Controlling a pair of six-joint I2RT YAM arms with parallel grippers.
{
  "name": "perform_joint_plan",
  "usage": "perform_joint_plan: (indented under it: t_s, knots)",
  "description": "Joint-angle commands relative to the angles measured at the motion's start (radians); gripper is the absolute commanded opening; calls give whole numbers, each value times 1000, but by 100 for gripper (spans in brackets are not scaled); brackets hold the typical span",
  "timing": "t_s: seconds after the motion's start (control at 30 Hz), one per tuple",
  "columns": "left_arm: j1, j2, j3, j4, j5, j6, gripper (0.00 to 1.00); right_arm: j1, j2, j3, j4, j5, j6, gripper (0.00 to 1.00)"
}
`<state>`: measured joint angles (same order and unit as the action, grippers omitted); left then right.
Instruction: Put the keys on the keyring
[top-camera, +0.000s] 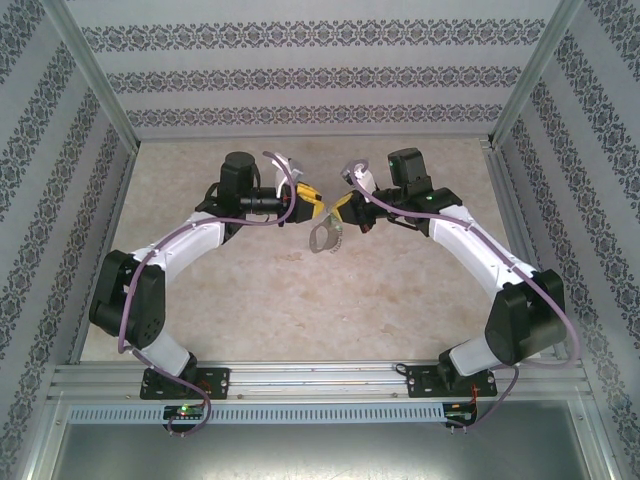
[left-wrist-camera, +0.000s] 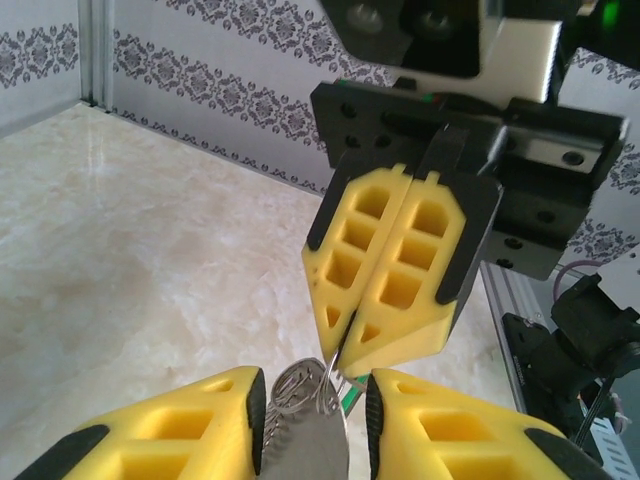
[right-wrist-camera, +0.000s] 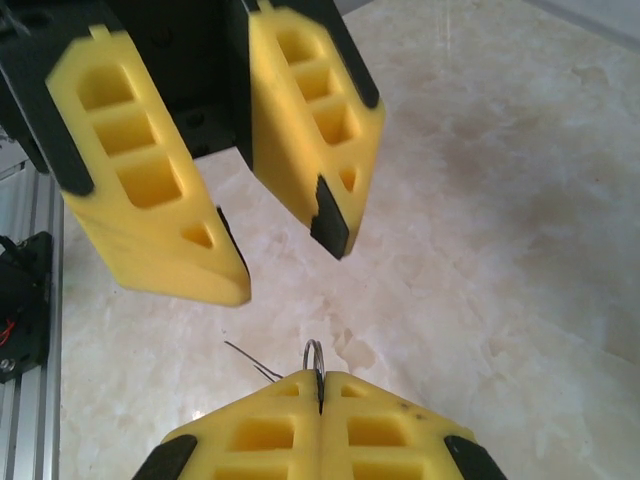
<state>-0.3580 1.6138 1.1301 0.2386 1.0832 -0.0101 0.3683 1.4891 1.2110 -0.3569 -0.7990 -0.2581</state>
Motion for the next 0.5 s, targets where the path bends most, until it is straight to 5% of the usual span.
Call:
perform_joint_plan:
  t_s: [0.0, 0.47]
  knots:
    - [6, 25, 39, -55, 56, 35, 32, -7, 6, 35, -14, -43, -31, 0]
    - [-19, 67, 49, -58, 96, 31, 30, -7, 15, 37, 15, -62, -16, 0]
